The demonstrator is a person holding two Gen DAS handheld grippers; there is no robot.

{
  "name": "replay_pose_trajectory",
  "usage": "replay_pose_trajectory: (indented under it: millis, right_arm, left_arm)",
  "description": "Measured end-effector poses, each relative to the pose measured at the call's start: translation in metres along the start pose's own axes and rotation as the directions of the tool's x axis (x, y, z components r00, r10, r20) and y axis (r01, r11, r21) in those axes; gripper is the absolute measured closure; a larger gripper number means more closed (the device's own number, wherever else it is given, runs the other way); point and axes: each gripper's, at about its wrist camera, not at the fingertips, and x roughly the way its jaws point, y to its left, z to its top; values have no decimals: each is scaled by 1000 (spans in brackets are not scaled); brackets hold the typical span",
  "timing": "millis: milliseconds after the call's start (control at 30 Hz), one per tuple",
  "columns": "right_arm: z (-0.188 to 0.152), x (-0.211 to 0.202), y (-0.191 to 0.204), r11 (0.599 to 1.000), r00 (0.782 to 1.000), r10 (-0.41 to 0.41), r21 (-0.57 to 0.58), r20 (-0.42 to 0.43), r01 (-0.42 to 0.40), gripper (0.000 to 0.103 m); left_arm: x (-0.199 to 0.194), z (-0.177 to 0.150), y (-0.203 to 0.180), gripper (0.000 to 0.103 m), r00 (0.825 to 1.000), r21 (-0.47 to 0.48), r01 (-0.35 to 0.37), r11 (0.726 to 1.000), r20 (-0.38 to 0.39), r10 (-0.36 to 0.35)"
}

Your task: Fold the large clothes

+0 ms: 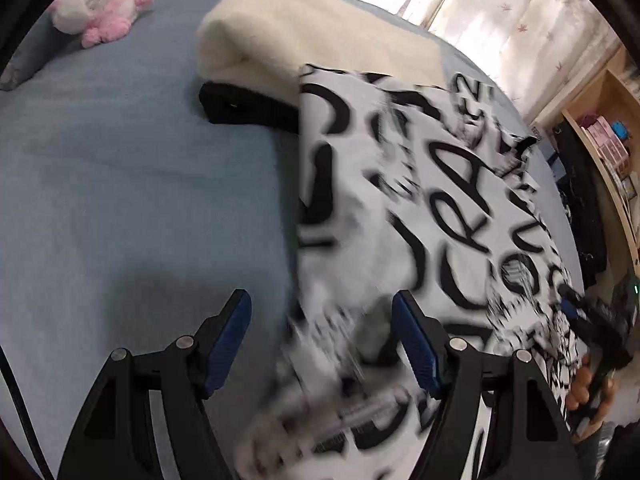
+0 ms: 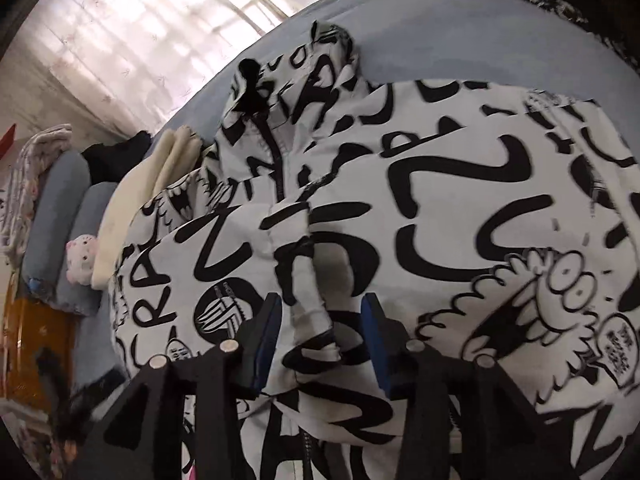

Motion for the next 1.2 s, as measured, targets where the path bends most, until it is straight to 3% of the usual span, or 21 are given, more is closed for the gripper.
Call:
replay_pose_trajectory:
  millis: [200,400,433,467,500,567,600,667,733,767,800,833,900,1033,1067,1100,1167,1200]
  right_arm:
    - [9,21,3,999,999,29,-44,-35,-31,62]
    - [18,43,3,997,996,56,-58,-68,-60,62]
    - [19,45,4,996,996,55,-65,-64,-59,62]
    - [20,46,6,996,997,50,-77,-58,-55,62]
    - [21,46,7,995,998,43,-87,-56,-47,63]
    - [22,45,15,991,999,15,-135,-38,-20,90]
    - [22,43,20,988,1000,-4,-155,-24,0,91]
    - [21,28,34,978,998,-24,-206,53,35,98]
    - [16,17,49,963,989,-41,-260,140,76,98]
    - [13,18,56,948,981,-74,-292,177,124,98]
    - [11,23,59,938,977,-98,-311,187,154,98]
    - [7,40,63,917,972,-158,-340,174,210,96]
    - [0,68,64,875,955,-263,-383,140,297,90]
    - [-5,64,76,829,933,-314,-429,173,359,81]
    - [-4,57,76,831,934,-315,-427,166,356,81]
    - [-4,52,76,835,936,-310,-424,165,351,81]
    - [-4,38,73,836,937,-301,-424,176,348,81]
    - [-4,30,70,838,937,-299,-421,180,348,81]
  left_arm:
    - [42,40,12,32,980,-3,189,982,-68,-189]
    - [68,59,8,29,967,13,247,969,-65,-246]
    - [66,60,6,30,971,22,233,972,-53,-232]
    - [63,62,-1,41,981,42,194,980,-30,-193]
    - [58,62,-8,64,987,69,162,984,-11,-162]
    - [49,62,-24,84,996,110,84,990,15,-86]
    - [37,61,-38,91,998,151,10,989,54,-18]
    - [22,58,-57,91,991,218,-84,972,120,59]
    - [4,48,-79,92,957,301,-229,926,245,157]
    - [1,42,-89,92,926,334,-311,890,316,205]
    - [2,39,-92,92,908,344,-356,869,346,235]
    - [10,34,-95,92,880,354,-427,832,377,291]
    - [36,30,-96,90,848,370,-507,778,373,376]
    - [69,12,-97,86,761,399,-641,656,446,472]
    - [68,10,-102,81,749,399,-655,642,461,477]
    - [63,11,-102,74,750,389,-651,651,460,475]
    - [47,12,-95,46,771,361,-620,697,442,458]
    - [40,16,-94,39,782,336,-602,725,432,449]
